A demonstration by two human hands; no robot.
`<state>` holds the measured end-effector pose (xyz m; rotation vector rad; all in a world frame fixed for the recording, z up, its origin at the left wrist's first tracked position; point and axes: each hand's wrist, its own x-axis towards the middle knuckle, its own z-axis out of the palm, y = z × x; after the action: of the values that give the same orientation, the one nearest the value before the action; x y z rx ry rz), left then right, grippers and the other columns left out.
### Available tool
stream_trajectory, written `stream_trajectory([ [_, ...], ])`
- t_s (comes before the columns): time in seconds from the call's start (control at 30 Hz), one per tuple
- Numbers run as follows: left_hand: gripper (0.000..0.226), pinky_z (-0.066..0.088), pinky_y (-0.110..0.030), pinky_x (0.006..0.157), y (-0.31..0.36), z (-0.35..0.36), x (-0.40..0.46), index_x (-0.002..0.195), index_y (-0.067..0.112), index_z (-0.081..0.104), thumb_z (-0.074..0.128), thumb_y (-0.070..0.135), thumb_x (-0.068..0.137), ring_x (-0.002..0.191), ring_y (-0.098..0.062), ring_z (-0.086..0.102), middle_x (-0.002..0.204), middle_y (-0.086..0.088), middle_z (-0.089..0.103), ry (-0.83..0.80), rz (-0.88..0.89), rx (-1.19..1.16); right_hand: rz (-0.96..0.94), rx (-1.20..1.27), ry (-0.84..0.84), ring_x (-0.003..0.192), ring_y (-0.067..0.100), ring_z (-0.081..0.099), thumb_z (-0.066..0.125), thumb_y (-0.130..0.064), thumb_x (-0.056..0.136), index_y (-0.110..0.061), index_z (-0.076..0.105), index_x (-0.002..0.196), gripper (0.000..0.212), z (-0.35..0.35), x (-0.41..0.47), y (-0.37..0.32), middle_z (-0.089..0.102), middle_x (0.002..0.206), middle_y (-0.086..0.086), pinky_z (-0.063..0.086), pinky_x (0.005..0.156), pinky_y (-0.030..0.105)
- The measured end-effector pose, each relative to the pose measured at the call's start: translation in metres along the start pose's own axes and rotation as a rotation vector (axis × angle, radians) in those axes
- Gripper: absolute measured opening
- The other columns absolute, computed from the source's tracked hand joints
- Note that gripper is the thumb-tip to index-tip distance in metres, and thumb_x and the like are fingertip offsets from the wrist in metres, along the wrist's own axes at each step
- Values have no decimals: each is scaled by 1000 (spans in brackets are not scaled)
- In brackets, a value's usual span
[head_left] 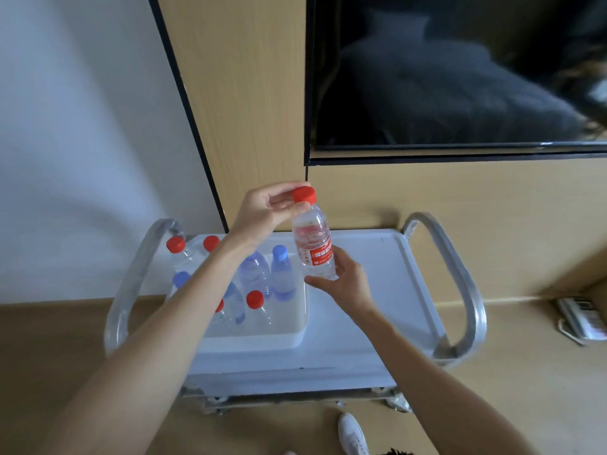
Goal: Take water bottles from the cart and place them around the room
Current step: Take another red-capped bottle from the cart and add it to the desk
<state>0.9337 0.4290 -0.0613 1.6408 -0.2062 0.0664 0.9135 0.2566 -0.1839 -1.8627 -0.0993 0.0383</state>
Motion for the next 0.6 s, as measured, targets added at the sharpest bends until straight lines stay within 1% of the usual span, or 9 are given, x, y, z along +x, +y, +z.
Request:
stream_trajectory([
  [0.07, 35, 50, -21, 91, 4, 19, 3, 105, 20, 67, 71, 2, 76, 98, -8, 67, 99, 9, 71, -41, 14, -3, 12, 11, 61, 88, 12, 68, 86, -21, 59, -29, 61, 109, 56, -11, -7, 0, 72, 95, -8, 54, 83, 36],
  [0.17, 34, 49, -20, 90, 13, 54, 7, 104, 23, 66, 71, 2, 77, 98, -8, 67, 97, 12, 71, -105, 35, -12, 21, 46, 162, 88, 7, 67, 86, -19, 60, -26, 61, 112, 58, -34, -21, 1, 71, 95, -10, 53, 81, 27],
  [0.27, 34, 49, -22, 93, 23, 93, 9, 105, 22, 66, 71, 4, 78, 100, -9, 67, 99, 10, 71, -153, 51, -30, 24, 79, 237, 86, 0, 66, 85, -18, 62, -21, 61, 115, 58, -68, -34, 0, 70, 94, -13, 49, 75, 15],
  [0.37, 34, 49, -24, 94, 33, 143, 12, 108, 22, 66, 73, 10, 77, 104, -10, 66, 104, 7, 70, -197, 72, -43, 12, 90, 309, 79, -8, 64, 85, -16, 64, -21, 61, 109, 51, -110, -49, 5, 69, 89, -15, 45, 68, 6],
  [0.47, 36, 50, -20, 89, 37, 212, 11, 109, 20, 65, 72, 5, 77, 100, -6, 66, 100, 12, 71, -246, 77, -65, 9, 116, 388, 79, -6, 65, 84, -16, 65, -26, 61, 106, 48, -162, -69, 17, 71, 91, -12, 45, 69, 8],
  [0.5, 37, 50, -18, 87, 38, 239, 10, 110, 17, 64, 71, 3, 77, 97, -3, 66, 100, 12, 71, -263, 77, -79, 14, 115, 421, 78, -7, 65, 84, -16, 65, -29, 61, 104, 47, -182, -77, 22, 71, 91, -11, 44, 68, 6],
  [0.53, 39, 50, -16, 86, 38, 261, 9, 113, 13, 63, 71, 0, 77, 96, -2, 66, 101, 10, 70, -272, 79, -93, 21, 106, 455, 77, -8, 64, 84, -17, 64, -30, 61, 103, 47, -198, -83, 27, 71, 90, -10, 43, 66, 5],
  [0.6, 41, 49, -17, 88, 40, 316, 7, 117, 7, 61, 70, -1, 78, 98, -3, 65, 108, 1, 68, -299, 84, -123, 40, 76, 534, 77, -7, 63, 85, -21, 62, -27, 64, 104, 48, -246, -99, 40, 72, 90, -10, 42, 65, 4],
])
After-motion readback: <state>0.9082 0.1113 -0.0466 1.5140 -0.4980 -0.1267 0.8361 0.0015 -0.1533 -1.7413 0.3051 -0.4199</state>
